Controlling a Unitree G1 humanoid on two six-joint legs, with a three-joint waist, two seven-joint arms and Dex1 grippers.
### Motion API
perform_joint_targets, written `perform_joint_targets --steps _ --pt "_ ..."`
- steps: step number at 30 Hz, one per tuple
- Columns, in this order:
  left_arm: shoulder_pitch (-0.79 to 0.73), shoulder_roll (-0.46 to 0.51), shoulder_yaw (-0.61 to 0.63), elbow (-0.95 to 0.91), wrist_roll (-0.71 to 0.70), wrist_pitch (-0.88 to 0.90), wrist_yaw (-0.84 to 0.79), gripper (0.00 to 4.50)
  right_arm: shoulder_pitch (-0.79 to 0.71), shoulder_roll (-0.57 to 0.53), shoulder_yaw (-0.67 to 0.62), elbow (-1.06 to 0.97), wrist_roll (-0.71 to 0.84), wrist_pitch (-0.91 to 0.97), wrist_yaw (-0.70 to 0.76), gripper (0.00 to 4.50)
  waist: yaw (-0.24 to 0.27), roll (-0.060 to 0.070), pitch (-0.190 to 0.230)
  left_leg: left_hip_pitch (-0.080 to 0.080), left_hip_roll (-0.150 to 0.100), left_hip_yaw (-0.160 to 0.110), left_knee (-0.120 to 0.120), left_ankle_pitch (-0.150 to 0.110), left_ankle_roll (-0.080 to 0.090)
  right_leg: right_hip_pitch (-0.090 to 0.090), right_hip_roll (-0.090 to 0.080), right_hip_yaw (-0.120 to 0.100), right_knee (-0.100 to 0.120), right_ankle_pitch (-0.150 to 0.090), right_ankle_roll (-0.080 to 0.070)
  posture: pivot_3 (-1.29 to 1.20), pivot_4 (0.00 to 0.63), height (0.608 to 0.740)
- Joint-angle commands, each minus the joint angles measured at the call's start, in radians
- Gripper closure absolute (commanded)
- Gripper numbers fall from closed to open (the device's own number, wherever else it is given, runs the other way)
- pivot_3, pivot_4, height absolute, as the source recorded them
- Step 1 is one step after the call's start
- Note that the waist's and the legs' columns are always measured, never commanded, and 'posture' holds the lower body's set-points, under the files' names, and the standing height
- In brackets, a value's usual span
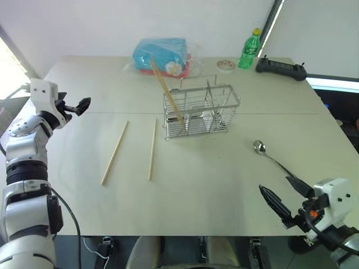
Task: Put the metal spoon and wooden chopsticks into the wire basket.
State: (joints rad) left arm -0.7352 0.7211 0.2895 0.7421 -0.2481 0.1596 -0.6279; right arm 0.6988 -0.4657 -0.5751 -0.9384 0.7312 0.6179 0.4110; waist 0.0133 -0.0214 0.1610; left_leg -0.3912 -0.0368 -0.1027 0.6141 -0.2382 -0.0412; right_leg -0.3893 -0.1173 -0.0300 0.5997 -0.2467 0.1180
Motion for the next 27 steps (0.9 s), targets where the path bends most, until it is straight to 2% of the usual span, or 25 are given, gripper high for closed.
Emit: perform_joint_targets --steps 1,11,16,23,27 --pt "-0.043 0.01 0.009 0.0 -0.002 -0.033 -0.004 0.02 0.005 0.006 -0.007 -0.037 0.005 -0.026 -0.012 0.0 0.0 0.0 0.0 0.0 0.0 0.0 0.0 0.0 0.0 0.0 0.0 0.0 0.0 0.0 0.0 0.0 0.15 0.72" --pt "-0.057 0.004 -0.002 0.014 0.005 -0.028 -0.015 0.02 0.003 -0.009 -0.021 -0.017 0.003 -0.041 -0.006 0.0 0.0 0.0 0.0 0.0 0.0 0.001 0.0 0.0 0.0 0.0 0.0 0.0 0.0 0.0 0.0 0.0 0.15 0.72" --pt "-0.054 -0.004 -0.014 -0.008 0.003 -0.018 -0.034 0.02 -0.02 -0.055 -0.039 0.024 -0.004 -0.047 0.032 0.0 0.0 0.0 0.0 0.0 -0.001 0.001 0.001 0.0 0.0 0.0 0.0 0.0 0.001 0.0 0.0 0.0 0.15 0.72" --pt "-0.008 0.03 -0.037 -0.098 -0.027 0.062 -0.159 0.02 -0.082 -0.147 -0.092 0.084 0.027 -0.022 0.077 0.0 -0.001 0.0 0.0 0.0 -0.001 0.002 0.001 0.0 0.0 0.0 0.001 0.0 0.001 0.0 0.0 0.0 0.15 0.72" --pt "0.045 0.059 -0.06 -0.259 -0.086 0.166 -0.316 0.02 -0.142 -0.224 -0.12 0.155 0.015 -0.009 0.114 0.0 -0.004 0.0 0.0 0.0 -0.001 0.002 0.001 0.0 0.0 0.0 0.001 0.0 0.001 0.0 0.0 0.0 0.15 0.72"
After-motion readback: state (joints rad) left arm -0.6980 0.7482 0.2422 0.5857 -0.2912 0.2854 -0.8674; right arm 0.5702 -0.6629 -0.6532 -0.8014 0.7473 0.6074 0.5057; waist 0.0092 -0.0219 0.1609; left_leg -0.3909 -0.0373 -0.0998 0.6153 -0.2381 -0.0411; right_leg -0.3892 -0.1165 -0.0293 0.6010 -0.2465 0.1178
